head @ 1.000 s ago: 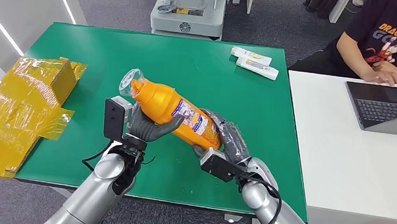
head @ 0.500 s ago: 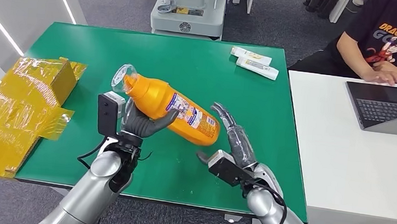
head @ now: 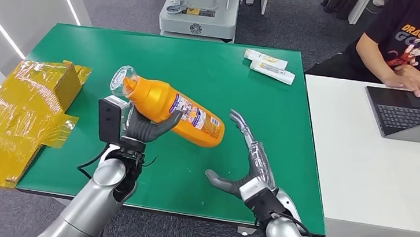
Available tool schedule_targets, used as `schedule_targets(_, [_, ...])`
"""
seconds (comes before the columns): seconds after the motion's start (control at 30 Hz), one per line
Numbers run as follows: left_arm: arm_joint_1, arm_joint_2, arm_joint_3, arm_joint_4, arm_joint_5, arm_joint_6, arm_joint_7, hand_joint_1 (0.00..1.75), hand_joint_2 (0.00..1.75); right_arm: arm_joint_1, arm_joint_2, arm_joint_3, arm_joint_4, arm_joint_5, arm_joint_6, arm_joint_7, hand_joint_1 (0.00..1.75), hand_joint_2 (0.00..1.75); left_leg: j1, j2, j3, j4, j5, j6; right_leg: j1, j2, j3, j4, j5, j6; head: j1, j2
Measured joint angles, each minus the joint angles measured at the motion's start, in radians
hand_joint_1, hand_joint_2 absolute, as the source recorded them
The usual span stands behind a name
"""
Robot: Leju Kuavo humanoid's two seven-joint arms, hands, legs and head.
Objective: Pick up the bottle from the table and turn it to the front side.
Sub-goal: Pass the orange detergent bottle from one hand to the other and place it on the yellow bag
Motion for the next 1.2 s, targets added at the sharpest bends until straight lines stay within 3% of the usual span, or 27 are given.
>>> schedule_targets(0.3, [-0.011,0.039,0.042,-0.014,-0.084,0.025,0.007,1.75,1.75,0.063,-0.014,0.016,-0.134,0.131,-0.122,-0.039,0.00,1.75,0.000,0.000,0.000,0.000,0.000,0.000,0.000,0.000,0.000,0.000,0.000,0.000,0.000,0.000])
schedule_targets(0.6, [0.004,0.136,0.113,-0.084,-0.237,0.068,0.066,1.75,1.75,0.126,-0.015,0.022,-0.210,0.166,-0.222,-0.040,0.00,1.75,0.000,0.000,0.000,-0.001,0.000,0.000,0.000,0.000,0.000,0.000,-0.001,-0.001,0.000,0.000])
schedule_targets(0.9, [-0.010,0.263,0.159,-0.117,-0.650,0.098,0.177,1.75,1.75,0.168,-0.015,0.016,-0.258,0.187,-0.214,-0.046,0.00,1.75,0.001,0.000,0.000,-0.001,0.000,-0.001,0.001,0.000,0.000,0.001,-0.001,-0.002,0.000,0.000])
schedule_targets(1.2, [-0.096,0.378,0.141,-0.090,-0.993,0.032,0.249,1.75,1.75,0.188,-0.003,-0.002,-0.285,0.197,-0.151,-0.049,0.00,1.75,0.001,0.001,0.000,-0.001,0.000,-0.001,0.001,0.001,-0.001,0.001,-0.001,-0.002,0.000,0.000])
